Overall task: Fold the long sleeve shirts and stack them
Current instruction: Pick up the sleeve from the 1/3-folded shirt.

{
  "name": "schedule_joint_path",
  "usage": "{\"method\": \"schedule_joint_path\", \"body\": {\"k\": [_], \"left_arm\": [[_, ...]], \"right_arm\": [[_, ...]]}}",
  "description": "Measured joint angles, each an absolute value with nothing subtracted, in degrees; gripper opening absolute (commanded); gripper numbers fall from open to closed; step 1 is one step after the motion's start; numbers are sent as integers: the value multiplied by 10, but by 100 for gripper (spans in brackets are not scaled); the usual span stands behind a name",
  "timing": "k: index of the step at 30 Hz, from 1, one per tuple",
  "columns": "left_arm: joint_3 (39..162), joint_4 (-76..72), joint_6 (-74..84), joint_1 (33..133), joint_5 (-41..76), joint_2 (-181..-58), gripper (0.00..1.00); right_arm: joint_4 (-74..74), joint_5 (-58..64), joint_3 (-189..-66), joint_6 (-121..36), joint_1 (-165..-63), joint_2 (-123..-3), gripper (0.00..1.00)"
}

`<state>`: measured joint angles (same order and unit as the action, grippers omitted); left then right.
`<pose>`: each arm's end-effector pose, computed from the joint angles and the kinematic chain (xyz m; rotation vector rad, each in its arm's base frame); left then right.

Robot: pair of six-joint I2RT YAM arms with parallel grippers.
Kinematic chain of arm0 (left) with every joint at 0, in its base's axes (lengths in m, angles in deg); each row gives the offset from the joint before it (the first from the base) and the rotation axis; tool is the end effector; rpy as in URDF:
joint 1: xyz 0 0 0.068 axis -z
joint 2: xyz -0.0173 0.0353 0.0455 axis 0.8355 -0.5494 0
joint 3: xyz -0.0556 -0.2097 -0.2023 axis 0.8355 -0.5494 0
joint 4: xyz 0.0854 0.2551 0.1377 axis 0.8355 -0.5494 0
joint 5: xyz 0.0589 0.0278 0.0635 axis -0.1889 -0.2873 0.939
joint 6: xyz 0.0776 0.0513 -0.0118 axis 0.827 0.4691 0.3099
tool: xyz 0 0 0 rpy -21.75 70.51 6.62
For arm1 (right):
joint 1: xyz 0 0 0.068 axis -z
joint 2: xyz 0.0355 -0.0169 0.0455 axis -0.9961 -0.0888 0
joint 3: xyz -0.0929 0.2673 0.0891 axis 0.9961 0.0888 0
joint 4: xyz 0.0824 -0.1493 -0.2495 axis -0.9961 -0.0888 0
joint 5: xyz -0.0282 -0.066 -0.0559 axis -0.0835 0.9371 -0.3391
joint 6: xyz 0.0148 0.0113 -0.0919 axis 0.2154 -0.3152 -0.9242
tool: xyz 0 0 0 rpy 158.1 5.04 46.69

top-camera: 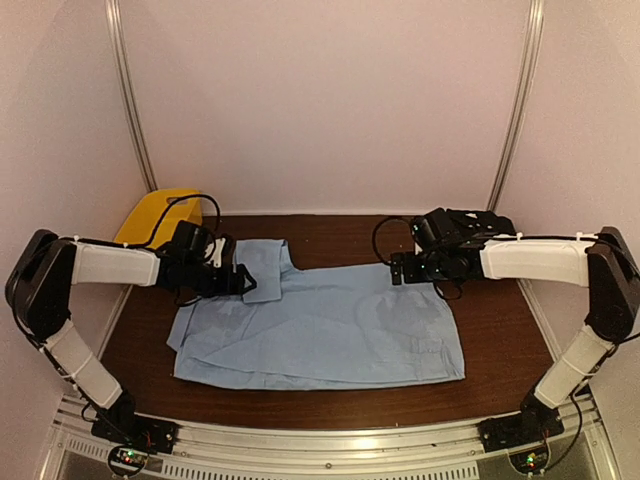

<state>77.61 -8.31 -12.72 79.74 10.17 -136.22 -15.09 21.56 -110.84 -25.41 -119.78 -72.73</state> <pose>0.3482 -0.1729 0.1383 0.0007 2.4837 -0.7357 0.3432 0.2197 0.1869 -0.1402 2.3870 0.2631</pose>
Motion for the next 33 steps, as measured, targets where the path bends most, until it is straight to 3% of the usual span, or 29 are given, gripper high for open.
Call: {"method": "schedule_joint_path", "body": {"k": [12,27,33], "left_arm": [[820,-58,-111,767,50,-1474,63],[867,-54,-102,767,10,-1517,0],[876,-96,-89,767,-2,-1456,0]], "right_arm": [[-126,157,-1170,-282,-1147,-816,100],[-105,114,-1167,-283,-1127,-823,100],[-101,114,-1156,-281,-1123,-823,100]]}}
